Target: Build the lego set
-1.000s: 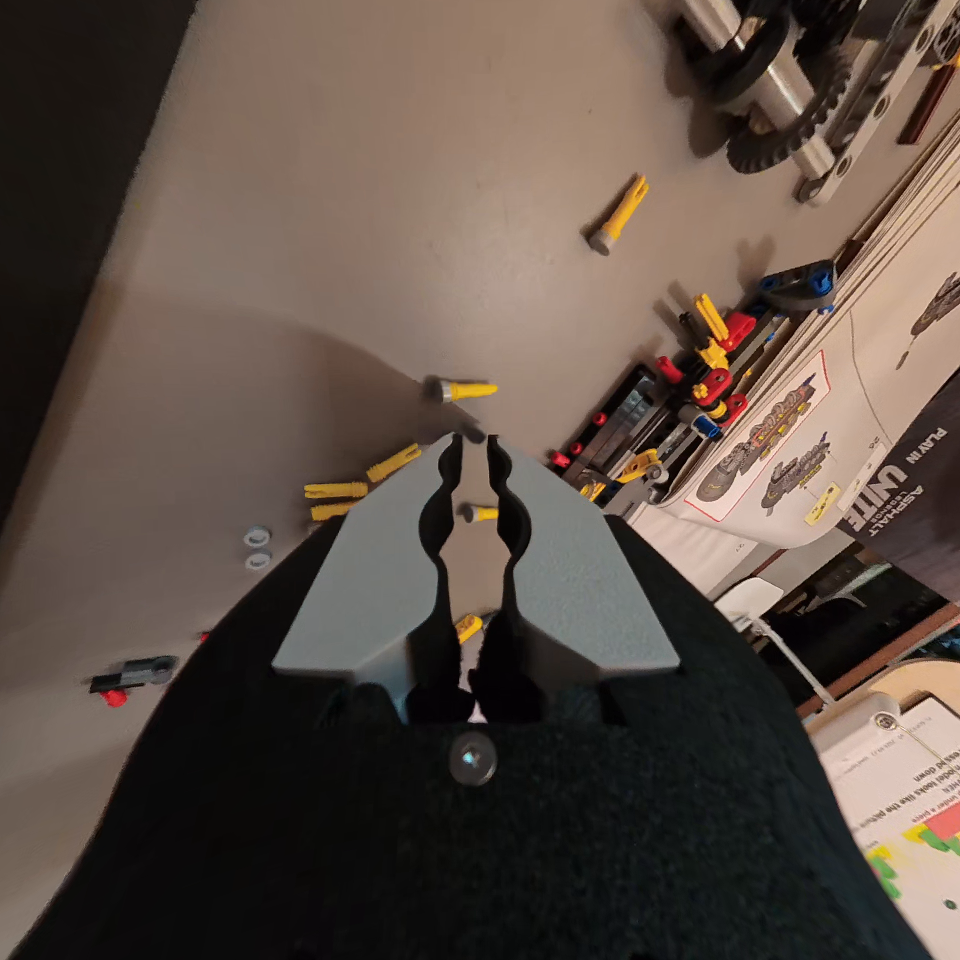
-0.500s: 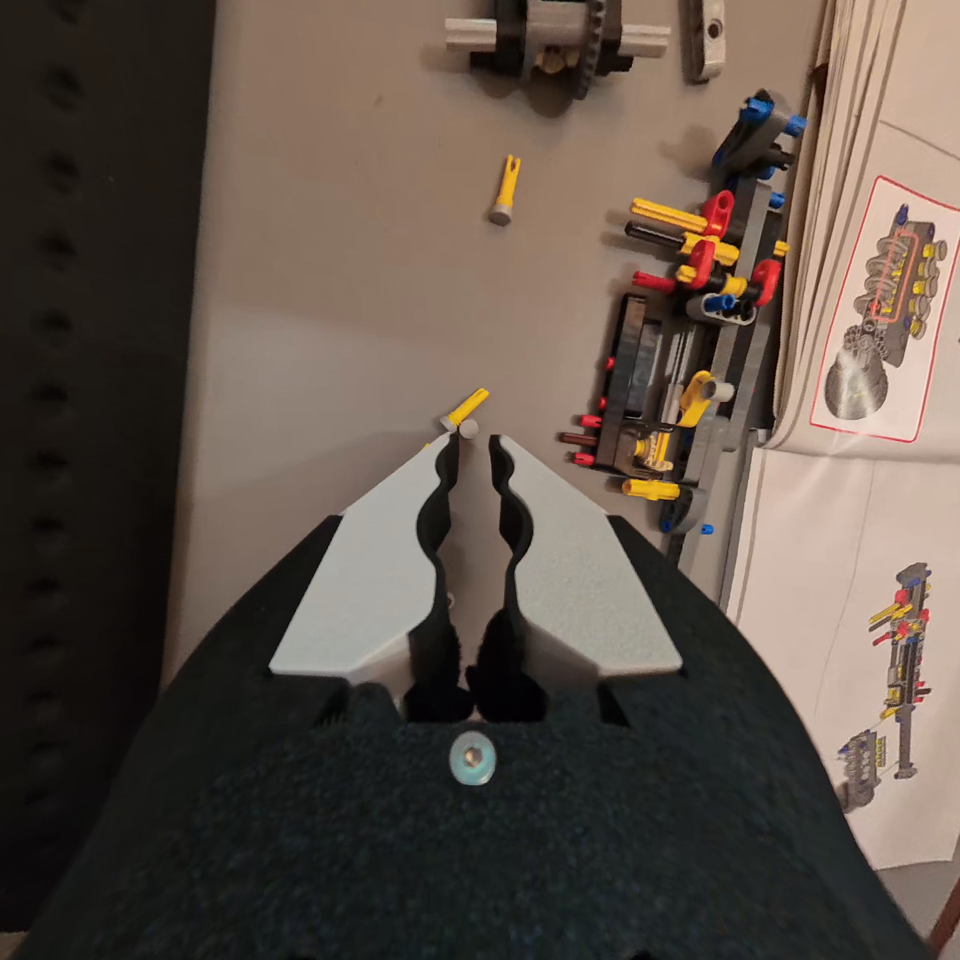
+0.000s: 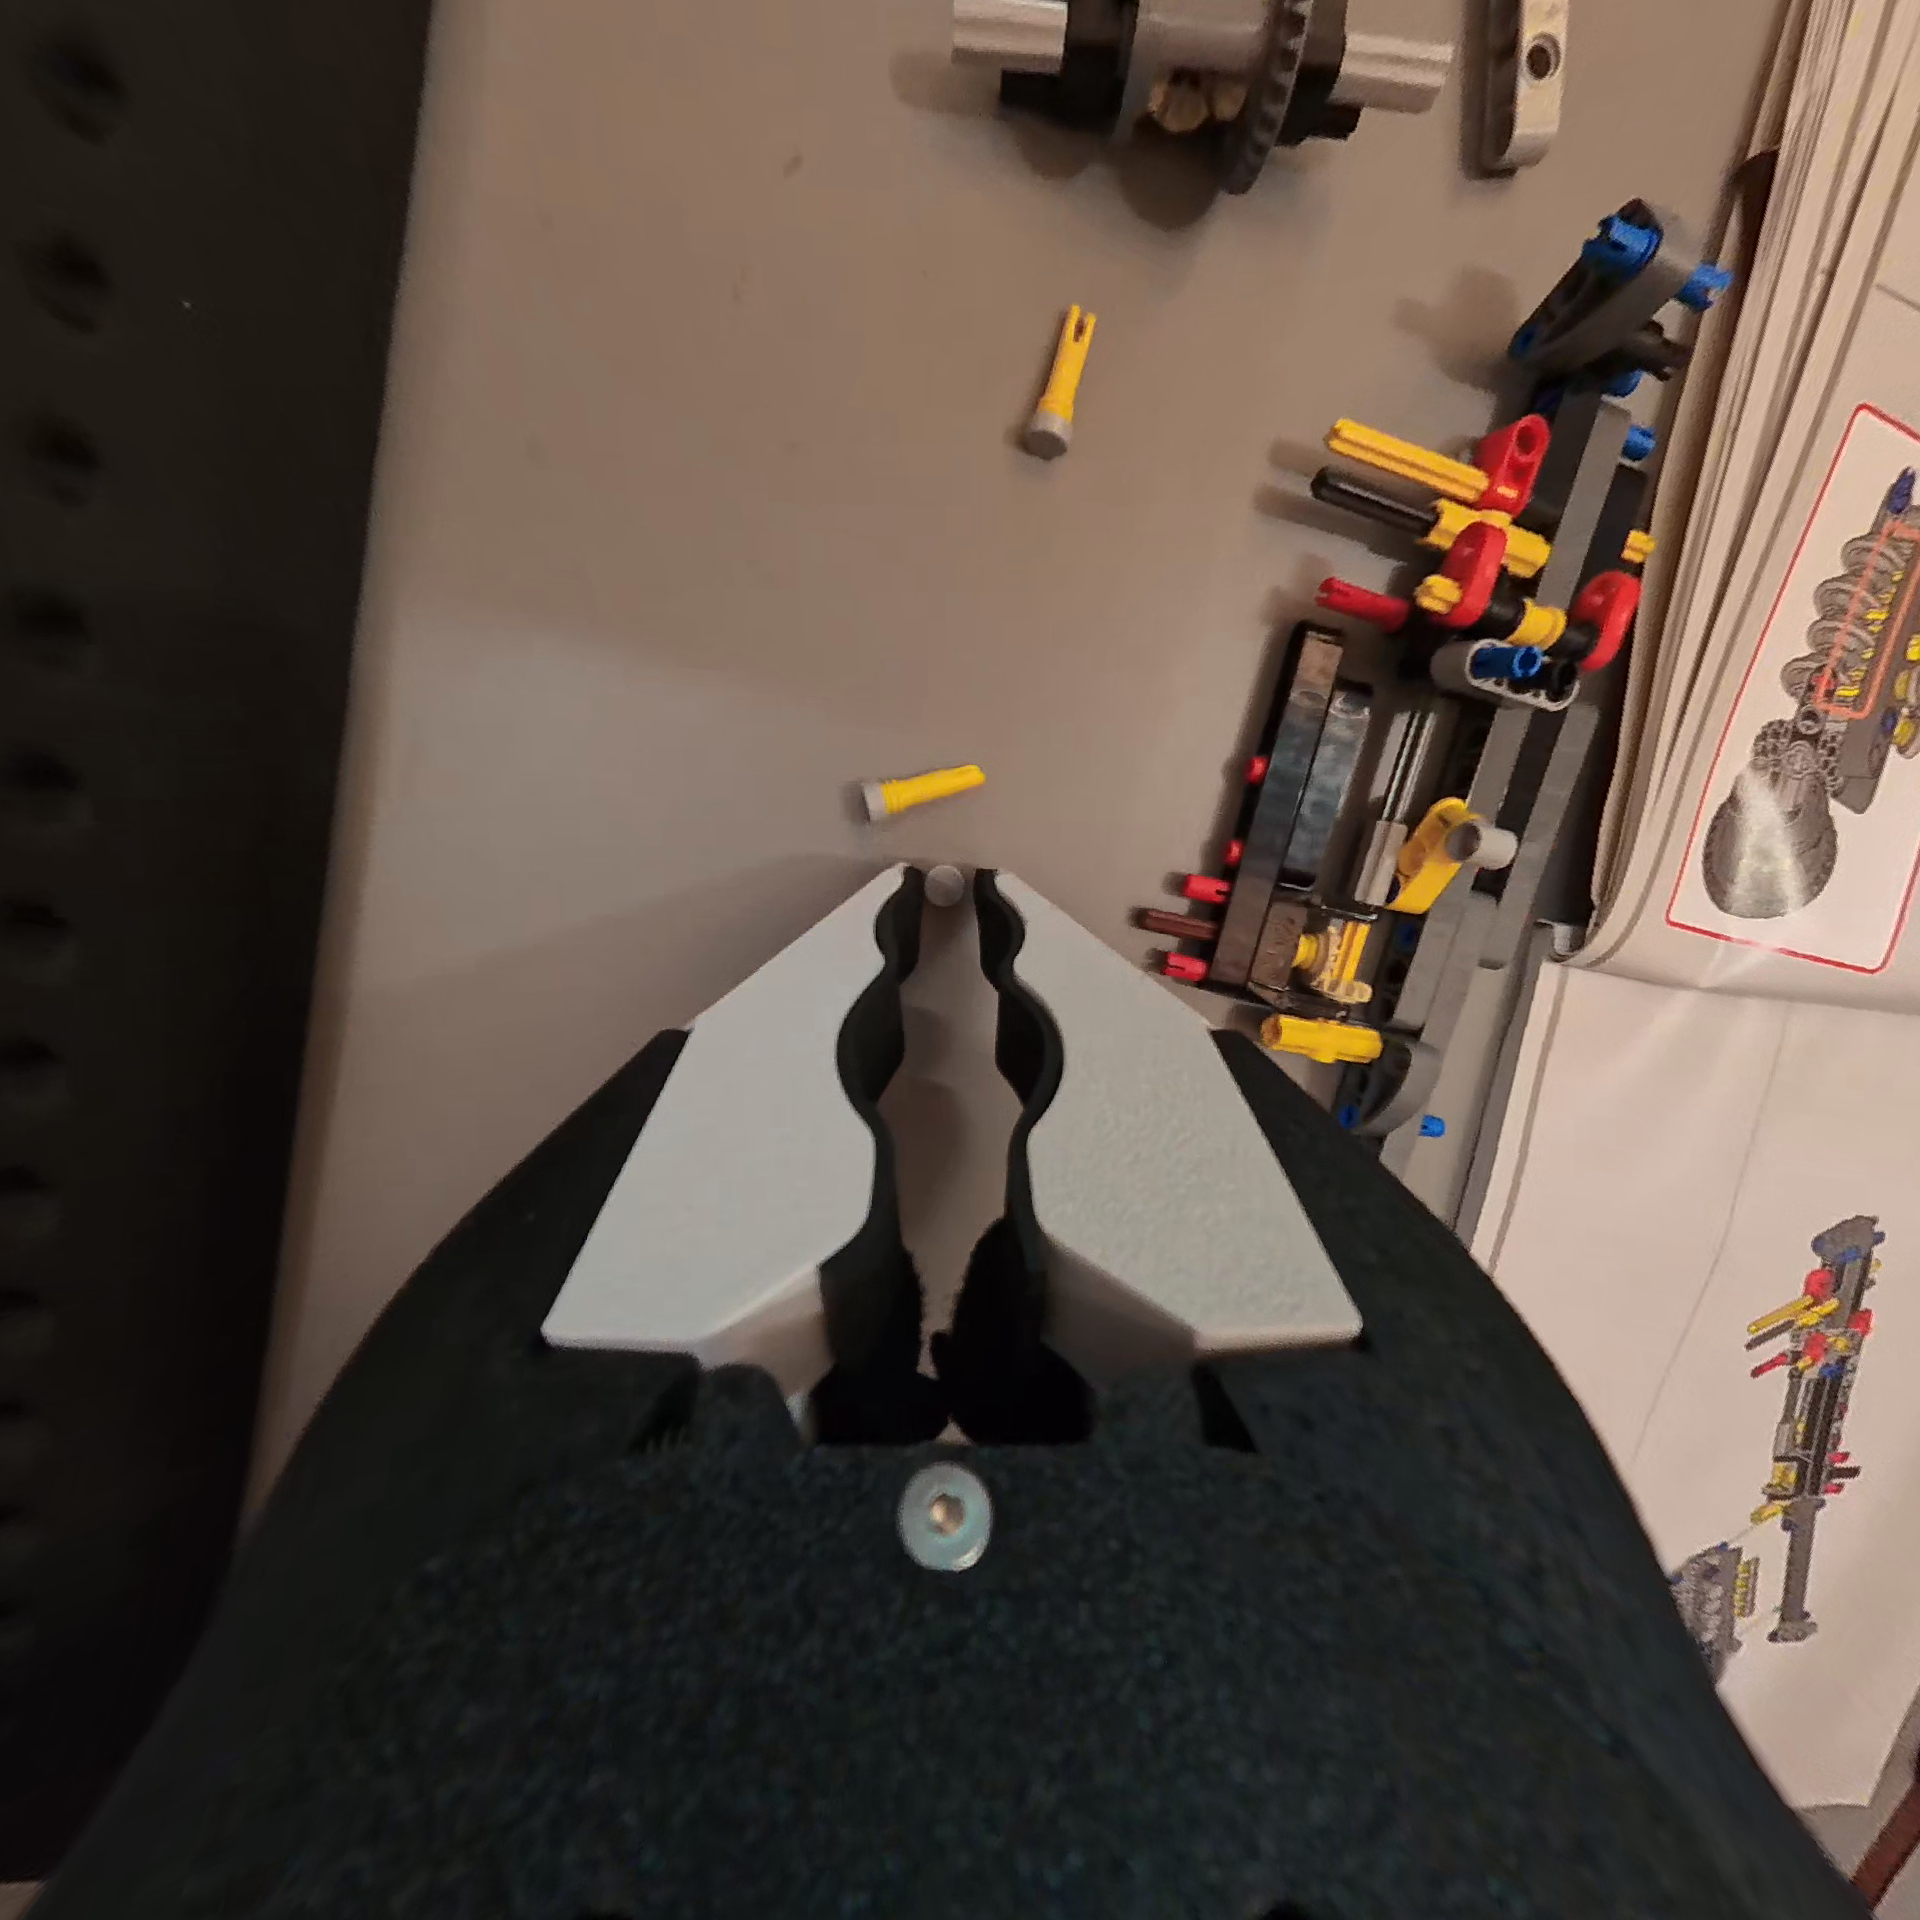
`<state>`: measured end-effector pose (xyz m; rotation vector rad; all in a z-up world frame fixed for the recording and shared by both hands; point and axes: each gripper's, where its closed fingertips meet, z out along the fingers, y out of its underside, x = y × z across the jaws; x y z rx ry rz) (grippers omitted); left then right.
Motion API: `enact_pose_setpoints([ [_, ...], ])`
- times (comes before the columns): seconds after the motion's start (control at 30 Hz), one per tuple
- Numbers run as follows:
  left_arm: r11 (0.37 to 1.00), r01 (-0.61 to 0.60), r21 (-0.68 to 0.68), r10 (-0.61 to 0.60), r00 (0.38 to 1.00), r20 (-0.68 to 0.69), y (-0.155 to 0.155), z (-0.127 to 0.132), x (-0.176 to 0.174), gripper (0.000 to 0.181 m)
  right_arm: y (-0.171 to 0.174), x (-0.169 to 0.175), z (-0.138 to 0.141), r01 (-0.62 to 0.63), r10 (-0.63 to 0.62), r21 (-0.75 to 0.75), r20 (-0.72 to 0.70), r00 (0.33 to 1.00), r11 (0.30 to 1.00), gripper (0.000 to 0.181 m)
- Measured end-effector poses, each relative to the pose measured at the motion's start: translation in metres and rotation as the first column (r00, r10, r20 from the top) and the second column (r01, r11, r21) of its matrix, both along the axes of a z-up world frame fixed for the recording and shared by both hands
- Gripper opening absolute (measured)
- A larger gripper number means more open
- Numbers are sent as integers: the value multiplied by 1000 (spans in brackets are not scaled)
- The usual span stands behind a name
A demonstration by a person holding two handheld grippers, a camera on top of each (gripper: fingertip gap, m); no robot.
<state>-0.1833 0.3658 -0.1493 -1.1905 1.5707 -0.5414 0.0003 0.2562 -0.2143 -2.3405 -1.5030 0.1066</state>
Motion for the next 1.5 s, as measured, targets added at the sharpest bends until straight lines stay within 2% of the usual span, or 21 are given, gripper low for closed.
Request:
enact_pose_setpoints([
  [0.37,999,33,-9,-33,999,-18,-4,-2,1,2,-2,1,-1,74,-87,-128,-94,992,989,7],
  [0.47,999,43,-2,-43,998,45,-5,9,6,2,1,-3,-1,84,-103,-140,-129,986,987,6],
  [0.53,995,87,-47,-80,986,145,-13,27,14,2,6,-15,10,101,-128,-118,-245,961,988,6],
  [0.6,973,184,-135,-148,959,243,-30,44,25,2,18,-41,41,149,-163,-68,-463,871,987,6],
  [0.63,957,231,-175,-175,942,286,-39,50,30,2,25,-58,64,182,-168,-38,-608,776,982,6],
  [0.7,924,312,-223,-224,911,348,-53,58,40,2,31,-92,109,219,-148,-38,-847,510,975,6],
  [0.73,915,335,-225,-240,900,362,-57,59,44,2,34,-102,120,238,-143,-45,-899,415,970,5],
  [0.8,907,369,-205,-272,882,385,-64,61,50,2,38,-114,132,265,-141,-66,-950,277,962,6],
  [0.83,904,382,-192,-287,875,389,-67,61,53,2,37,-118,135,250,-146,-89,-964,220,964,6],
  [0.87,902,392,-180,-300,870,391,-69,61,55,2,39,-120,134,263,-158,-103,-968,198,959,6],
  [1.1,903,401,-153,-328,874,358,-78,54,63,2,34,-127,128,239,-154,-102,-966,210,966,6],
  [1.4,901,402,-161,-337,885,321,-78,48,65,2,33,-126,124,187,-191,-158,-967,171,970,6],
  [1.5,896,410,-169,-346,885,310,-79,46,64,2,32,-127,121,176,-183,-148,-962,202,973,6],
])
